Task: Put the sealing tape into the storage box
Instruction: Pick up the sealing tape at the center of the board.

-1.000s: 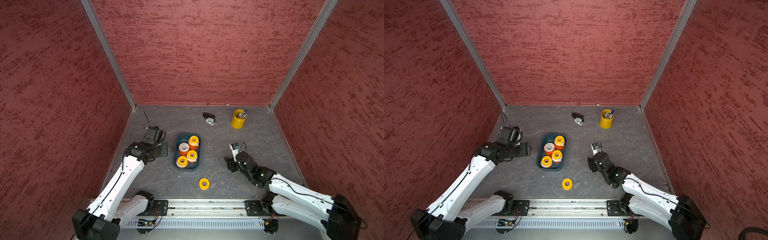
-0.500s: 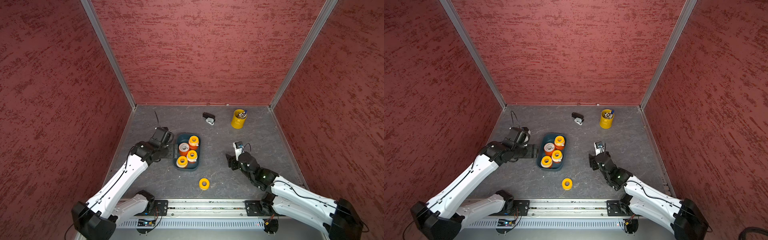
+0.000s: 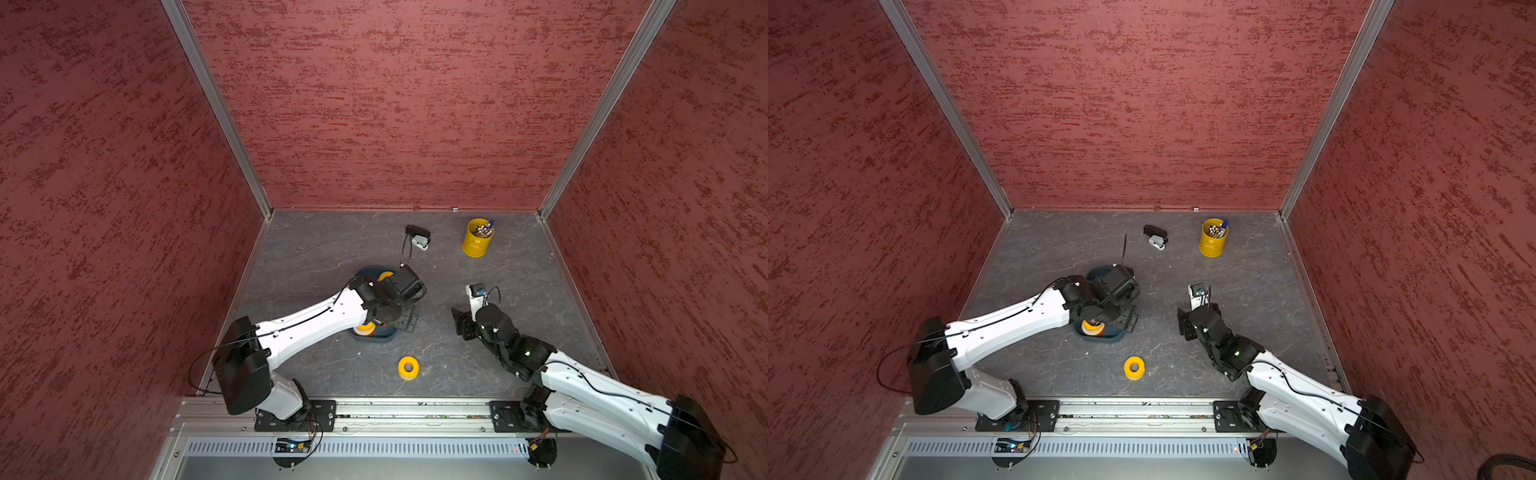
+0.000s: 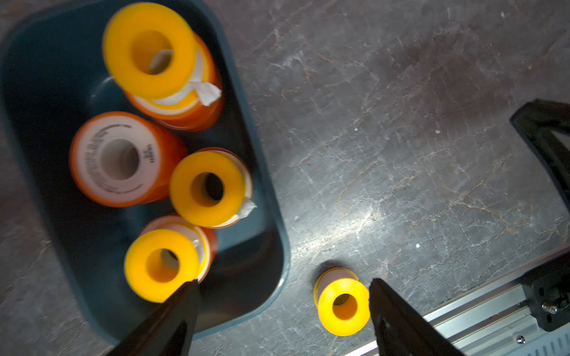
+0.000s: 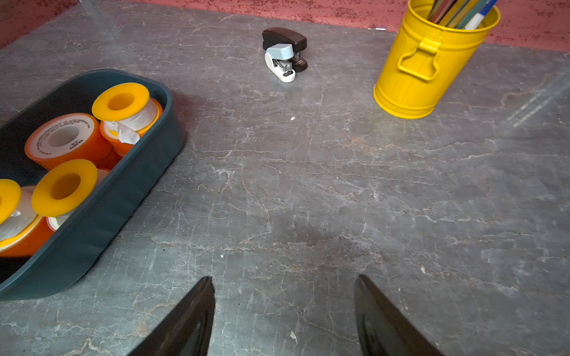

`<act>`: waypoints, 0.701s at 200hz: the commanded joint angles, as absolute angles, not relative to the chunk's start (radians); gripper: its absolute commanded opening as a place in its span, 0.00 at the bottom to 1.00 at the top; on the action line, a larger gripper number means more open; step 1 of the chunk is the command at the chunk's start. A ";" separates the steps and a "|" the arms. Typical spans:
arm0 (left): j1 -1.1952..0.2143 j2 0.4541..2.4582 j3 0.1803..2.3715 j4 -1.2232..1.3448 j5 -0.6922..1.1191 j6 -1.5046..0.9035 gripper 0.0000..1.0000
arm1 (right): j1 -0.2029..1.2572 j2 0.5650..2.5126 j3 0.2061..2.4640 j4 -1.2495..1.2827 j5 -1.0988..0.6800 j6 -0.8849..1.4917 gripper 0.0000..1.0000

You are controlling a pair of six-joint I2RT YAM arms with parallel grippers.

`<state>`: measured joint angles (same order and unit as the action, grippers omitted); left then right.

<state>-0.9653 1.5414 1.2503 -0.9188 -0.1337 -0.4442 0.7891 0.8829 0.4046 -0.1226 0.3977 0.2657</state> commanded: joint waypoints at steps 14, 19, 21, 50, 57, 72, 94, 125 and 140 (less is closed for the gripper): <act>-1.040 1.645 1.293 -0.888 -0.109 -0.484 0.89 | 0.787 0.887 0.411 -0.103 0.417 0.274 0.73; -1.049 1.659 1.294 -0.883 -0.102 -0.486 0.89 | 0.787 0.887 0.411 -0.103 0.417 0.276 0.73; -1.053 1.664 1.294 -0.882 -0.100 -0.487 0.89 | 0.787 0.888 0.411 -0.103 0.417 0.275 0.73; -1.096 1.726 1.291 -0.873 -0.071 -0.490 0.89 | 0.787 0.896 0.413 -0.104 0.416 0.273 0.74; -1.099 1.738 1.287 -0.876 -0.066 -0.494 0.90 | 0.787 0.897 0.414 -0.104 0.417 0.273 0.74; -1.111 1.753 1.269 -0.868 -0.051 -0.501 0.89 | 0.787 0.897 0.415 -0.106 0.417 0.275 0.74; -1.124 1.760 1.235 -0.852 -0.022 -0.519 0.89 | 0.785 0.899 0.414 -0.104 0.417 0.276 0.74; -1.144 1.766 1.189 -0.829 0.008 -0.542 0.89 | 0.786 0.910 0.420 -0.103 0.417 0.275 0.74; -1.155 1.771 1.167 -0.823 0.014 -0.553 0.89 | 0.787 0.916 0.422 -0.105 0.417 0.273 0.74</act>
